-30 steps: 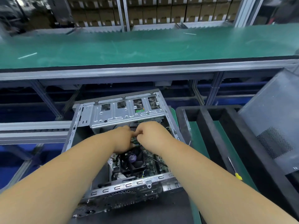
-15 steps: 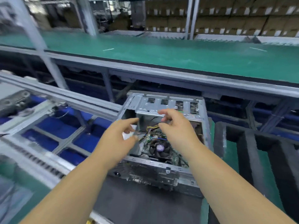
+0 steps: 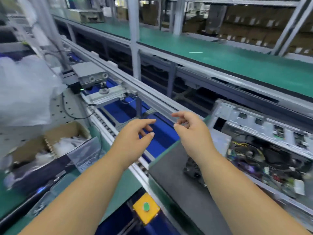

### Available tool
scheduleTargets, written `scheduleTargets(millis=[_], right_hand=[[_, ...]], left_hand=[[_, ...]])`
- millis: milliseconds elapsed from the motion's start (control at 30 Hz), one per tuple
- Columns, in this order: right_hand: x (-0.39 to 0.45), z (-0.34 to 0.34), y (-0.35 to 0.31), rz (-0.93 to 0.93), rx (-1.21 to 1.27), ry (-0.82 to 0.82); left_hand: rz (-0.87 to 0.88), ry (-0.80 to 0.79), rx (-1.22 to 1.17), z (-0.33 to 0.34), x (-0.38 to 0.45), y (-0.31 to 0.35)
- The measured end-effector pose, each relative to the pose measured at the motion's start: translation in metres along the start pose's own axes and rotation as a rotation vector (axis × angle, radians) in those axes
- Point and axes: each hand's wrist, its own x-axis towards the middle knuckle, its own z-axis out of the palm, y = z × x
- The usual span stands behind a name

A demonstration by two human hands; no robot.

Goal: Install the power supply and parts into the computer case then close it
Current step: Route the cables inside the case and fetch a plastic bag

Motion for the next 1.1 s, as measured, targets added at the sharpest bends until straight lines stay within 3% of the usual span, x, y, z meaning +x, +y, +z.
scheduleTargets(millis=[233, 533, 833, 1100], right_hand=[[0.017, 0.145, -0.033, -0.016, -0.047, -0.213], [0.041, 0.302, -0.038, 0.011, -0.144, -0.333], [0.069, 0.393, -0.024, 0.058, -0.234, -0.445], [0.088, 0.468, 0.002, -0.051, -0.690, -0.729]], left_hand=[[-0.129, 0.158, 0.055, -0.125, -0.024, -0.087], [-0.369, 0.294, 0.055, -0.235, -0.045, -0.201], [-0.517, 0.309, 0.042, -0.272, -0.052, -0.264], [-0.562, 0.317, 0.018, -0.287, -0.048, -0.292]])
